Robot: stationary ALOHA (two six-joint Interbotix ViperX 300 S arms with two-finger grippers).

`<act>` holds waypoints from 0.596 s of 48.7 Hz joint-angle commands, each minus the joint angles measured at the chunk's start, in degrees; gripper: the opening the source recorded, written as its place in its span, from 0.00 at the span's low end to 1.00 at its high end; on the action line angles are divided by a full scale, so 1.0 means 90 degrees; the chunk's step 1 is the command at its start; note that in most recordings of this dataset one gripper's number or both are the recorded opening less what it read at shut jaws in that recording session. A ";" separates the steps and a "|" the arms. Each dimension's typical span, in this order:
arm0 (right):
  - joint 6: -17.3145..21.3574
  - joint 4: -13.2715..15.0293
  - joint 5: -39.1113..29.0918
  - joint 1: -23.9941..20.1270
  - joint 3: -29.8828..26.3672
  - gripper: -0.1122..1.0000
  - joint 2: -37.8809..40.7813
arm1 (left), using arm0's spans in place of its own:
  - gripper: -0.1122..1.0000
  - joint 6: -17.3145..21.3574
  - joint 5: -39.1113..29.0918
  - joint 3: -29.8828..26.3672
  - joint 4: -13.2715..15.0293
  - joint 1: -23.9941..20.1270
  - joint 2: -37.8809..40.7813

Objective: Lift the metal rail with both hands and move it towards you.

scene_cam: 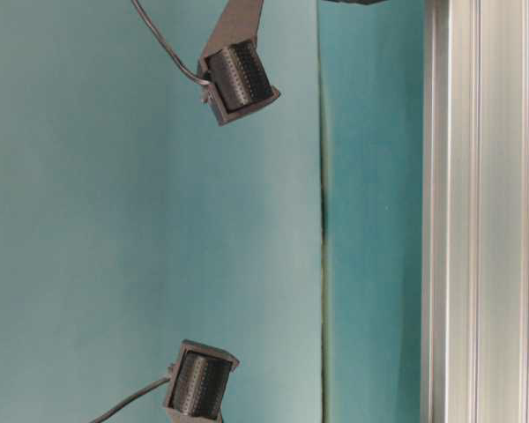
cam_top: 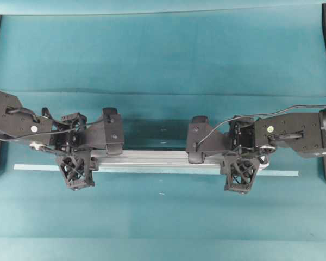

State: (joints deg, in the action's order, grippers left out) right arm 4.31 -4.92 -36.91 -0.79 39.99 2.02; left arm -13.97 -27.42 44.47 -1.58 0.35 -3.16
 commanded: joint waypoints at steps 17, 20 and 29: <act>0.0049 -0.0039 0.0313 0.0068 -0.0146 0.43 0.0029 | 0.39 -0.0244 0.0107 -0.0088 0.0029 -0.0352 -0.0039; 0.0049 -0.0039 0.0322 0.0068 -0.0146 0.43 0.0039 | 0.39 -0.0244 0.0107 -0.0088 0.0029 -0.0352 -0.0049; 0.0059 -0.0039 0.0420 0.0078 -0.0137 0.43 0.0039 | 0.39 -0.0244 0.0107 -0.0098 0.0029 -0.0352 -0.0049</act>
State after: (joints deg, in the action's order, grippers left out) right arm 4.31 -4.92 -36.04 -0.35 39.99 2.11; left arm -13.97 -27.42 44.56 -1.58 0.09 -3.34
